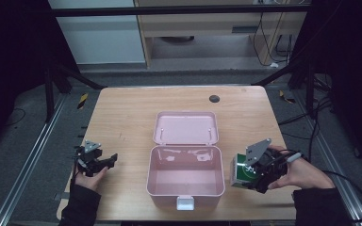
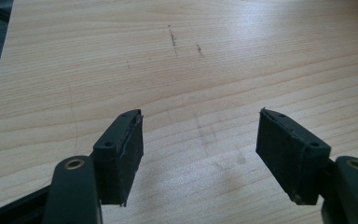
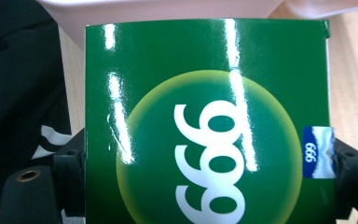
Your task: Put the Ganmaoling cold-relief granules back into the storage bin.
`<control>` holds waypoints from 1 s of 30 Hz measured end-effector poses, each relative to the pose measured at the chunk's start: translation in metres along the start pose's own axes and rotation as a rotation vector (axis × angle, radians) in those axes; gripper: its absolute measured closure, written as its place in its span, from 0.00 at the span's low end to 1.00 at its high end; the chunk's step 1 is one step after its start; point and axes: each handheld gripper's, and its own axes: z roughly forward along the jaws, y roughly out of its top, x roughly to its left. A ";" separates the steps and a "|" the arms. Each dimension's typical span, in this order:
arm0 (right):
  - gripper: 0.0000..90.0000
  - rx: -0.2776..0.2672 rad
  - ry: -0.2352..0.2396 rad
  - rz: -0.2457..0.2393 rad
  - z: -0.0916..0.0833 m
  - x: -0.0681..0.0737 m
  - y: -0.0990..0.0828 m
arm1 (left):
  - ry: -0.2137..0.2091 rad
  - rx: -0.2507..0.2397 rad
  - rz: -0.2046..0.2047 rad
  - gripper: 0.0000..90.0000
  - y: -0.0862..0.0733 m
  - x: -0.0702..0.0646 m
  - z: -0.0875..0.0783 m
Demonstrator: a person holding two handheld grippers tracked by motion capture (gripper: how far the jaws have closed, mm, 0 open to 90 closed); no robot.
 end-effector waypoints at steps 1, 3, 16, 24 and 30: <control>0.18 0.000 -0.003 0.000 -0.003 -0.001 0.001 | 0.000 0.000 0.000 0.34 0.000 0.000 0.000; 0.18 -0.002 -0.008 0.002 -0.009 -0.002 0.004 | 0.000 0.002 -0.001 0.34 0.000 0.000 0.000; 0.18 -0.019 -0.027 -0.003 -0.037 -0.004 0.026 | -0.001 0.002 -0.002 0.34 0.000 0.000 0.001; 0.18 -0.017 -0.024 -0.005 -0.050 -0.003 0.040 | 0.000 0.003 -0.001 0.34 0.000 0.000 0.000; 0.18 -0.018 -0.024 -0.014 -0.055 -0.003 0.051 | 0.001 0.004 -0.001 0.34 0.000 0.000 0.000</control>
